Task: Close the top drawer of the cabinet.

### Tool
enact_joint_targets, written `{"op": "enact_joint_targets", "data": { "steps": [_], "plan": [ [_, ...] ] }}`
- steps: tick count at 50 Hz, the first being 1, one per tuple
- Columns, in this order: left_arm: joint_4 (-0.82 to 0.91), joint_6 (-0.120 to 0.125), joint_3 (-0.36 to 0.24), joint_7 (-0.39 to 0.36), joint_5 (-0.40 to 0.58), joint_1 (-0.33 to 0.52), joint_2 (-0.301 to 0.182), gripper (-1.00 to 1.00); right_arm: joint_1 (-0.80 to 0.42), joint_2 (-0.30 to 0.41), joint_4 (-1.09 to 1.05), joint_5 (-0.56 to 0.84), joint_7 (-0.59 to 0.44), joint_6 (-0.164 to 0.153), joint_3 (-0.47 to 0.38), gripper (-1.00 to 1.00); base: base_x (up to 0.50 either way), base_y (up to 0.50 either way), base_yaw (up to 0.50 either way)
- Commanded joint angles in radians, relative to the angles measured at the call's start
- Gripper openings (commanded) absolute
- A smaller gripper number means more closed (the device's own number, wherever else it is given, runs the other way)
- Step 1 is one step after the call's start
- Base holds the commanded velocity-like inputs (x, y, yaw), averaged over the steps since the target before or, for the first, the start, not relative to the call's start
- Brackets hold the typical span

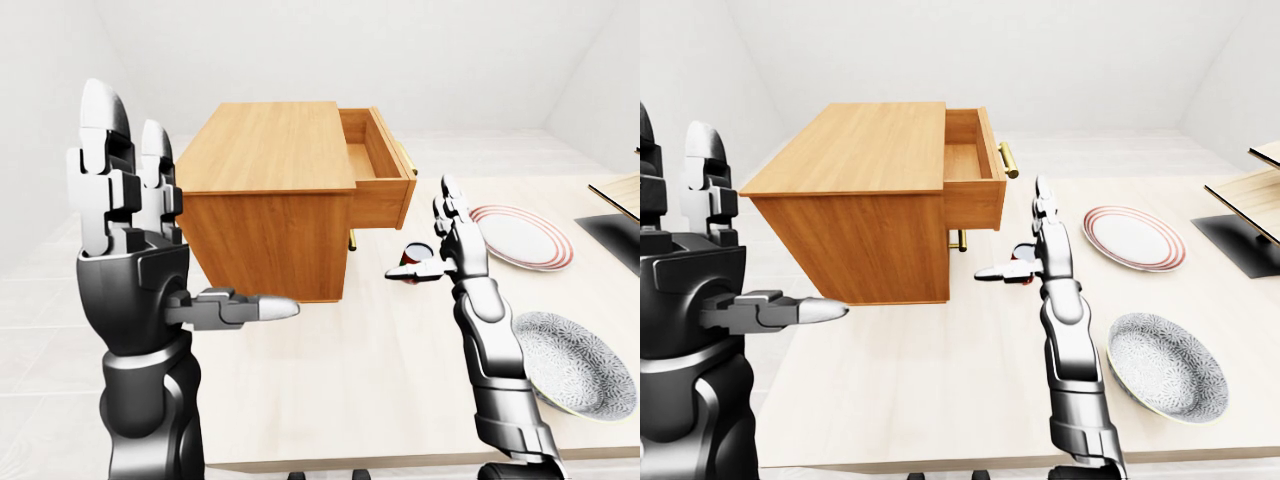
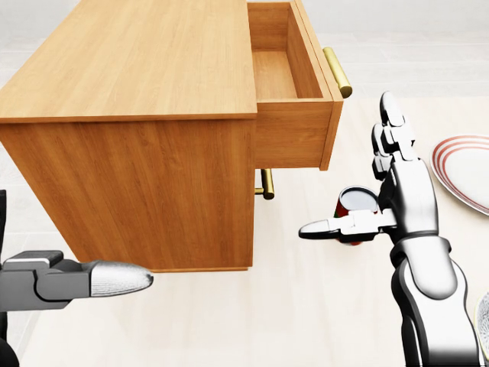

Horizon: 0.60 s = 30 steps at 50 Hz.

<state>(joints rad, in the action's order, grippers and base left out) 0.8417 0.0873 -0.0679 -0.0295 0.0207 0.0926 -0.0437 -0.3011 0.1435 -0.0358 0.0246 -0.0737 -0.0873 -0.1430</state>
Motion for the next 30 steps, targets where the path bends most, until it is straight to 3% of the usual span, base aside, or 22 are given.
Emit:
{"op": "enact_joint_targets", "data": {
  "steps": [1,11,16,20,30],
  "plan": [
    [-0.003,0.000,0.007,0.008,0.025,0.003,-0.003,1.00,-0.065,0.015,0.067,-0.015,0.004,0.000,-0.004,1.00,0.00,0.00,0.00],
    [-0.006,0.000,0.007,0.008,0.032,0.001,0.004,1.00,-0.156,0.037,0.204,-0.018,0.007,0.000,0.002,1.00,0.00,0.00,0.00],
    [-0.003,0.000,0.003,0.010,0.032,0.000,0.006,1.00,-0.222,0.042,0.375,-0.021,0.007,0.000,0.005,1.00,0.00,0.00,0.00],
    [-0.003,0.000,0.002,0.011,0.031,-0.001,0.007,1.00,-0.264,0.049,0.471,-0.025,0.008,0.048,0.008,1.00,0.00,0.00,0.00],
    [-0.005,0.000,0.002,0.014,0.031,-0.001,0.007,1.00,-0.353,0.050,0.649,-0.020,0.004,0.125,0.028,1.00,0.00,0.00,0.00]
  ]
}}
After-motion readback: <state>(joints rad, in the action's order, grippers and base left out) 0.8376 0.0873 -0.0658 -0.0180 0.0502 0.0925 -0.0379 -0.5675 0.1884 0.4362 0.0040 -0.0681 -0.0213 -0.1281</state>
